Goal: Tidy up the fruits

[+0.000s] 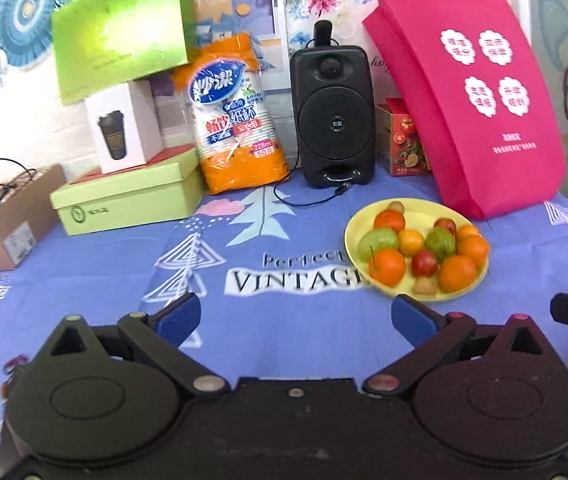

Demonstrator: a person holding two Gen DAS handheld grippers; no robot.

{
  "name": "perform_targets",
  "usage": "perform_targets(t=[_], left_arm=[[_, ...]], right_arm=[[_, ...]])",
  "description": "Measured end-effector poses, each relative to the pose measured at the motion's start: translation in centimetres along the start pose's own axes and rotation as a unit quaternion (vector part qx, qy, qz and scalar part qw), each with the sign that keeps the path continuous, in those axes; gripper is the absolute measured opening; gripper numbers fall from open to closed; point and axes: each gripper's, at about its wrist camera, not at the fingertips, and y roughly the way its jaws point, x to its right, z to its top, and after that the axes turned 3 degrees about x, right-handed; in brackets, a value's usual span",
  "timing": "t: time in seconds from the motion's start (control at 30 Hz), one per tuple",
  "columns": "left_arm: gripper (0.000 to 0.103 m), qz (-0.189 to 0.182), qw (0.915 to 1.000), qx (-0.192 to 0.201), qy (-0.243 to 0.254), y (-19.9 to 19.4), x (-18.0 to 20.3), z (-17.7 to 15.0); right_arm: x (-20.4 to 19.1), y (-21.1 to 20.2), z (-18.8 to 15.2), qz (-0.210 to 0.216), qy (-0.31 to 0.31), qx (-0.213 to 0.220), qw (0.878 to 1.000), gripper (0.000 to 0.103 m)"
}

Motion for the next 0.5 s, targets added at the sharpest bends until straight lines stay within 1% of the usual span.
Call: perform_targets(t=[0.03, 0.13, 0.2, 0.3, 0.43, 0.5], left_arm=[[0.103, 0.003, 1.0, 0.002, 0.003, -1.0, 0.2, -0.5], [0.103, -0.003, 0.9999, 0.007, 0.009, -4.2, 0.4, -2.3], [0.103, -0.01, 1.0, -0.001, 0.001, -5.6, 0.5, -3.4], [0.103, -0.022, 0.9994, -0.011, -0.022, -7.2, 0.2, -4.6], [0.103, -0.037, 0.9981, -0.021, -0.045, -8.6, -0.4, -5.5], [0.103, -0.041, 0.9978, -0.015, -0.049, -9.4, -0.6, -5.7]], right_arm=[[-0.4, -0.6, -0.3, -0.01, -0.006, -0.004, 1.0, 0.103], [-1.3, -2.8, -1.3, -0.014, -0.019, 0.012, 1.0, 0.103], [-1.9, -4.0, -1.9, -0.022, -0.031, 0.02, 0.999, 0.103], [-2.5, -5.4, -2.7, -0.02, -0.039, 0.027, 0.999, 0.103], [-3.1, -6.7, -3.5, -0.029, -0.053, 0.028, 0.998, 0.103], [-3.1, -7.2, -3.8, -0.029, -0.053, 0.03, 0.998, 0.103]])
